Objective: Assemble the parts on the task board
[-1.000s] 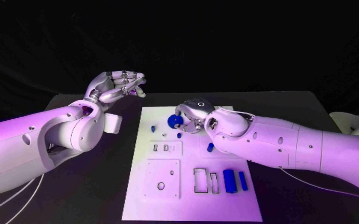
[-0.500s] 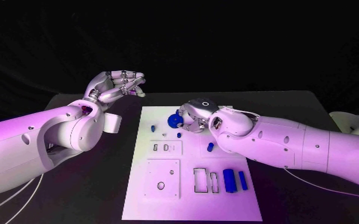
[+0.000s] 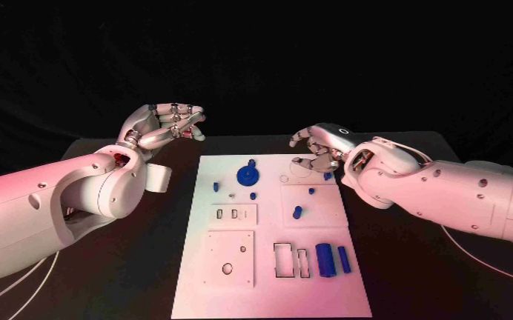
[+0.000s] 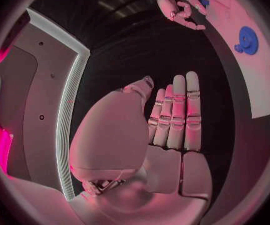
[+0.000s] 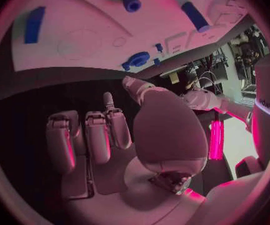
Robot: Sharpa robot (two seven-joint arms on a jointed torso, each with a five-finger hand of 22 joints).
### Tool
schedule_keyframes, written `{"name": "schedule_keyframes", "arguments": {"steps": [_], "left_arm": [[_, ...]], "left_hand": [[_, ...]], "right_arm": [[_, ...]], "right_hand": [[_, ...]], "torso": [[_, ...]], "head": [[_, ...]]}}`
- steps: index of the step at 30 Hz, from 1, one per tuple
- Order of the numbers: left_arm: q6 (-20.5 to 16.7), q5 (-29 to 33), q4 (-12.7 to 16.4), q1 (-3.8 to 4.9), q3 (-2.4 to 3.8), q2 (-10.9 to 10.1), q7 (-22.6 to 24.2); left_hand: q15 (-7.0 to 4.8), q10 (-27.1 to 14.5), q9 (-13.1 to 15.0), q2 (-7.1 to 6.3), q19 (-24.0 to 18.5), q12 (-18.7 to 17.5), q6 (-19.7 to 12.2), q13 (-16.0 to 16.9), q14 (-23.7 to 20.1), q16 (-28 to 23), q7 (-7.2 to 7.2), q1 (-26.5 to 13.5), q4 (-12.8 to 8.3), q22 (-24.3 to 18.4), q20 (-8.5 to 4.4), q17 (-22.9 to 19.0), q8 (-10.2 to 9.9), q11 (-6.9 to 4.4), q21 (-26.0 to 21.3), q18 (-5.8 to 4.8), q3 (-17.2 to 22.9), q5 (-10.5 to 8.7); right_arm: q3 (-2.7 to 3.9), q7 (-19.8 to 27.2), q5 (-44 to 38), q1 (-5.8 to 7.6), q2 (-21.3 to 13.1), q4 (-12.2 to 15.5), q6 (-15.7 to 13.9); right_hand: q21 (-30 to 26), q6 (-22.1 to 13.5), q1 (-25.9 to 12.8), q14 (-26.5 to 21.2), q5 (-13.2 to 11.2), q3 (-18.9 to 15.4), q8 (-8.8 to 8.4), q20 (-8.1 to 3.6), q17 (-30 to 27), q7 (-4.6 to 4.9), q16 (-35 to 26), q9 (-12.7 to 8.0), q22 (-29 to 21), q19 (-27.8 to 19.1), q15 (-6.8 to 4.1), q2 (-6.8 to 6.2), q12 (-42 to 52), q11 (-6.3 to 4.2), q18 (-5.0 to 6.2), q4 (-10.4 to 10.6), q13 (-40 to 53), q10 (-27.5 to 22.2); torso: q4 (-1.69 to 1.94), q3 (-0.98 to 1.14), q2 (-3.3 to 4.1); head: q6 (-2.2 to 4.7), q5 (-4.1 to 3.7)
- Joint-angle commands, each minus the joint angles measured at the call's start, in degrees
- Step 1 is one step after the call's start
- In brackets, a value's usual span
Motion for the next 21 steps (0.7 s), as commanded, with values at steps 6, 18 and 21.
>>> {"name": "schedule_keyframes", "arguments": {"steps": [6, 18, 21], "left_arm": [[1.41, 0.14, 0.00, 0.01, -0.01, 0.32, 0.41], [1.69, 0.14, -0.19, -0.10, -0.05, 0.44, 0.47], [1.70, 0.14, -0.23, -0.11, -0.05, 0.41, 0.46]], "left_hand": [[-0.07, 0.21, 0.08, -0.02, -0.49, -0.28, -0.50, 0.06, -0.41, 0.24, 0.06, 0.33, 0.01, 0.08, -0.11, 0.07, -0.16, 0.27, 0.25, 0.07, 0.36, -0.30], [-0.07, 0.25, 0.10, -0.03, -0.53, -0.28, -0.47, 0.07, -0.44, 0.22, 0.06, 0.36, -0.03, 0.10, -0.11, 0.10, -0.15, 0.27, 0.28, 0.07, 0.39, -0.30], [-0.07, 0.25, 0.10, -0.03, -0.53, -0.28, -0.47, 0.07, -0.44, 0.22, 0.06, 0.36, -0.03, 0.10, -0.11, 0.10, -0.15, 0.27, 0.28, 0.07, 0.39, -0.30]], "right_arm": [[-0.12, 10.45, 14.76, 0.29, -6.85, -0.44, 11.76], [-0.17, 11.50, 14.57, -0.49, -10.29, -2.14, 11.82], [-0.17, 11.54, 14.55, -0.83, -10.26, -2.43, 11.62]], "right_hand": [[0.27, -0.22, 2.11, 5.06, -0.09, -0.28, -0.78, -1.31, 10.80, -1.29, 0.29, 0.29, 15.07, 5.92, -1.36, -1.18, -0.74, -1.10, -0.81, -2.68, 5.89, -0.64], [0.27, -1.41, 2.48, 5.18, 1.70, -0.42, -1.82, -1.60, 11.34, -1.13, 0.46, 0.32, 15.07, 5.92, -1.49, -1.22, -0.65, -1.05, -0.81, -3.66, 6.05, -0.51], [0.27, -1.47, 2.43, 5.17, 1.83, -0.46, -1.87, -1.60, 11.30, -1.08, 0.44, 0.33, 15.07, 5.92, -1.47, -1.22, -0.66, -1.01, -0.81, -3.67, 6.04, -0.52]], "torso": [[-0.92, 0.41, -0.27], [-0.85, 0.67, -0.20], [-0.83, 0.62, -0.21]], "head": [[0.14, -0.32], [0.17, -0.71], [0.09, -0.77]]}}
